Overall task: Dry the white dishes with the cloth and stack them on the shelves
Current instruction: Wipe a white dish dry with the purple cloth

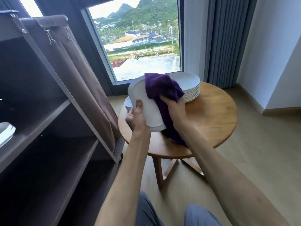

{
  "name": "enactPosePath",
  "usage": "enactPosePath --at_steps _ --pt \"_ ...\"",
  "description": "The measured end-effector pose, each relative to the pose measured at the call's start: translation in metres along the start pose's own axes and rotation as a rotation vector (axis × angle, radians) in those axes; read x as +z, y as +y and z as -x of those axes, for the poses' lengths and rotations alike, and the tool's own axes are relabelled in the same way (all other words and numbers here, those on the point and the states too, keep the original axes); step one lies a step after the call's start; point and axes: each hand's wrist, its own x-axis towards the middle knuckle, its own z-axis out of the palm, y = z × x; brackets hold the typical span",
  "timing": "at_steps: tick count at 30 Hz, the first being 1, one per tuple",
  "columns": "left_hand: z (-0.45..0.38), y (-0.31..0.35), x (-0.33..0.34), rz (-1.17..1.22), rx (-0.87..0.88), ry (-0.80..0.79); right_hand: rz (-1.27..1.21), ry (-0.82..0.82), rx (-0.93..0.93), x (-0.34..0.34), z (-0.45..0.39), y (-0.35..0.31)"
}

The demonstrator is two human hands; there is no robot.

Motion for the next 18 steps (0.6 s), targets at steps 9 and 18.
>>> enactPosePath --at_steps 9,18 --pt "-0.001 -0.007 0.004 -0.107 -0.161 0.196 -0.05 0.076 -0.262 0.006 0.053 0.029" --pt "0.0 0.026 -0.031 0.074 -0.398 -0.209 0.245 -0.557 -0.137 -0.001 0.041 -0.003"
